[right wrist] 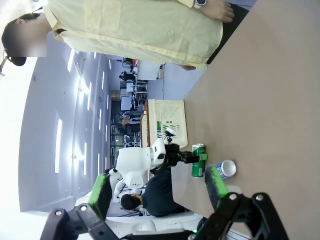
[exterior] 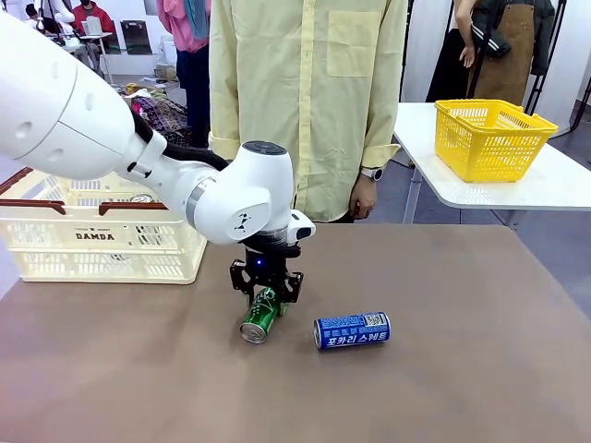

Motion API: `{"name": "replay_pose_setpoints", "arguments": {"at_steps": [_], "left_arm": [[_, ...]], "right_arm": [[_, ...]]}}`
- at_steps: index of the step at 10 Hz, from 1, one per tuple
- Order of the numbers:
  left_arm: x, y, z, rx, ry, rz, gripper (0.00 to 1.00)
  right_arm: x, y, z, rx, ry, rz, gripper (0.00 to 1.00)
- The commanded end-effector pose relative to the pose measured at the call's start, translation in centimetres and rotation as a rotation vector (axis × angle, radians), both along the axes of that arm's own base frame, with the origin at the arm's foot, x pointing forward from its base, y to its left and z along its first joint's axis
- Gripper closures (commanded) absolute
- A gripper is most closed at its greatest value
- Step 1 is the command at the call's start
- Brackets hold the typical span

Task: Place the drinks into the Shopping basket.
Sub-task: Pick up one drink and place it into the Shopping basket.

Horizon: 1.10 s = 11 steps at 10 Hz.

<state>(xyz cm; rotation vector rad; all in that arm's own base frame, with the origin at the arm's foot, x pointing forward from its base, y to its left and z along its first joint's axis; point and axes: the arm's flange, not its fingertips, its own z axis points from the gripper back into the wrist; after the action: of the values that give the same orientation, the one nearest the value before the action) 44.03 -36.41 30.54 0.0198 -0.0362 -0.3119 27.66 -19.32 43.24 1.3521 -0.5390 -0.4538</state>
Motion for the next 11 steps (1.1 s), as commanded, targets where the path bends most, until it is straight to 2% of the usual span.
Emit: {"name": "replay_pose_setpoints", "arguments": {"at_steps": [1, 7, 9, 10, 11], "left_arm": [[-0.5, 0.8, 0.7, -0.01, -0.046, 0.001, 1.0], [-1.5, 3.8, 2.1, -0.134, -0.066, 0.135, 1.0], [-1.4, 4.8, 5.0, -0.171, -0.066, 0.2, 1.0], [-1.0, 5.1, 8.3, -0.202, -0.087, 0.243, 1.0], [-1.2, 5.0, 12.5, -0.271, -0.065, 0.253, 1.0]], "right_arm": [[0.4, -0.1, 0.2, 0.007, -0.03, -0.007, 0.0], [0.4, -0.1, 0.2, 0.007, -0.03, -0.007, 0.0], [0.4, -0.1, 0.2, 0.007, -0.03, -0.007, 0.0], [0.4, -0.1, 0.2, 0.007, -0.03, -0.007, 0.0], [0.4, -0.1, 0.2, 0.007, -0.03, -0.007, 0.0]]}}
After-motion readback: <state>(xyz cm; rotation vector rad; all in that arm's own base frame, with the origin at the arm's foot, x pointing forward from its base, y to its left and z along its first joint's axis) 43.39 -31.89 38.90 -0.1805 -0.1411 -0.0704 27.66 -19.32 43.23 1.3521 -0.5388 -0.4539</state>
